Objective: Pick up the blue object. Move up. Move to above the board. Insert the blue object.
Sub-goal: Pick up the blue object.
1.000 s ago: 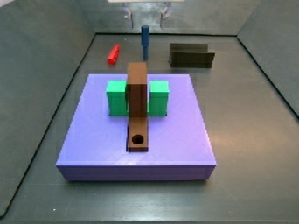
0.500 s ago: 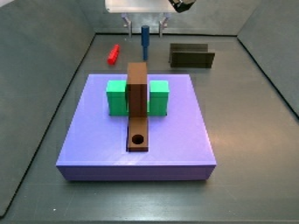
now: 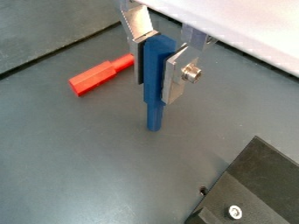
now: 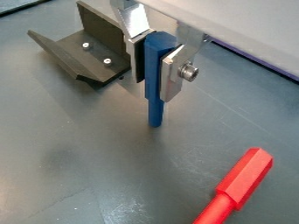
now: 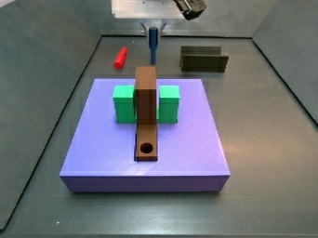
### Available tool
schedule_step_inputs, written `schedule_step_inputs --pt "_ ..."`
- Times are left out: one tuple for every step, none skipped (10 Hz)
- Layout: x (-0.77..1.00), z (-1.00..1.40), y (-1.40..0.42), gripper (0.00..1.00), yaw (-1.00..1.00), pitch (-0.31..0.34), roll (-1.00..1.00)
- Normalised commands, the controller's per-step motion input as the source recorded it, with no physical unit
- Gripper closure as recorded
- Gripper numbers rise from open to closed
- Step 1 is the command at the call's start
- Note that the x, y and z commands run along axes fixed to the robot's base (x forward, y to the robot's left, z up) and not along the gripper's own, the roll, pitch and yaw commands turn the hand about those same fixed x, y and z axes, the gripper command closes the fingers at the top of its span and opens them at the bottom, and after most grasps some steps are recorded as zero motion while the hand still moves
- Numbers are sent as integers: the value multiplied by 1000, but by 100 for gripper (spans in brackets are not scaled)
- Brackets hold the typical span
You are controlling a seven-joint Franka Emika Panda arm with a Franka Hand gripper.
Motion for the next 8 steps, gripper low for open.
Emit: schedule_step_inputs --pt "0 0 0 100 0 0 0" --pt "0 0 0 100 0 0 0" --pt "0 0 0 100 0 0 0" --pt "0 0 0 100 0 0 0" --pt "0 0 0 100 0 0 0" --pt "0 0 0 100 0 0 0" --pt "0 0 0 100 0 0 0" --pt "0 0 0 100 0 0 0"
